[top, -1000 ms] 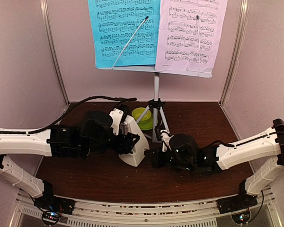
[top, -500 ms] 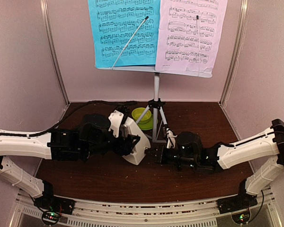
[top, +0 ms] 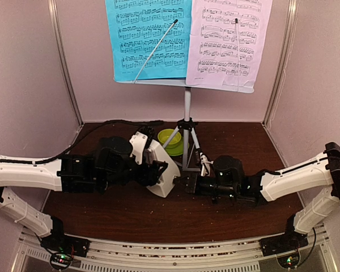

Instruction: Set up the instrument practice props

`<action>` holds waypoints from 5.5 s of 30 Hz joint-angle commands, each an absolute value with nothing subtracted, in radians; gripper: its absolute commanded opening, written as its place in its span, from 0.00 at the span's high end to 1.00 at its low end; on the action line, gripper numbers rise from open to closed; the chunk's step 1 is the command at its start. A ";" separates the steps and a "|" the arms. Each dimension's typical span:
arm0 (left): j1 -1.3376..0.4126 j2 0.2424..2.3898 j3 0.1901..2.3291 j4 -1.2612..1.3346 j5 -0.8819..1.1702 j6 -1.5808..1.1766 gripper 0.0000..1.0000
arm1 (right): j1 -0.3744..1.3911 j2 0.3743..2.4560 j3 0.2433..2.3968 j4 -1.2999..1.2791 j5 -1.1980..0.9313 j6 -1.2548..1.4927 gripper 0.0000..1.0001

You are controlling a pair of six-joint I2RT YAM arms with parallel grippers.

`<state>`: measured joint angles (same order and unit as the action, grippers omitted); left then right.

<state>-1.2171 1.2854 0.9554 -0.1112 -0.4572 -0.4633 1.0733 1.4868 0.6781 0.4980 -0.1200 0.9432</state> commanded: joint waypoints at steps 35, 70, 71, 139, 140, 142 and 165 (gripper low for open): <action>-1.175 1.577 1.025 0.036 -0.288 -0.505 0.35 | 1.051 1.150 0.685 0.066 0.012 0.723 0.11; -1.183 1.326 0.802 0.181 -0.193 -0.315 0.17 | 1.007 1.367 0.911 0.031 -0.164 0.757 0.11; -1.183 1.329 0.799 0.192 -0.194 -0.313 0.17 | 0.999 1.371 0.898 0.050 -0.176 0.773 0.12; -1.207 1.134 0.602 0.160 -0.234 -0.325 0.78 | 0.928 1.493 0.698 0.168 -0.317 0.809 0.21; -1.207 1.102 0.588 0.155 -0.246 -0.346 0.78 | 0.928 1.488 0.704 0.161 -0.318 0.804 0.21; -1.207 1.036 0.557 0.133 -0.278 -0.387 0.78 | 0.928 1.480 0.712 0.155 -0.322 0.795 0.20; -0.817 1.160 0.821 -0.557 -0.380 -0.545 0.71 | 0.931 1.480 0.769 0.148 -0.352 0.791 0.17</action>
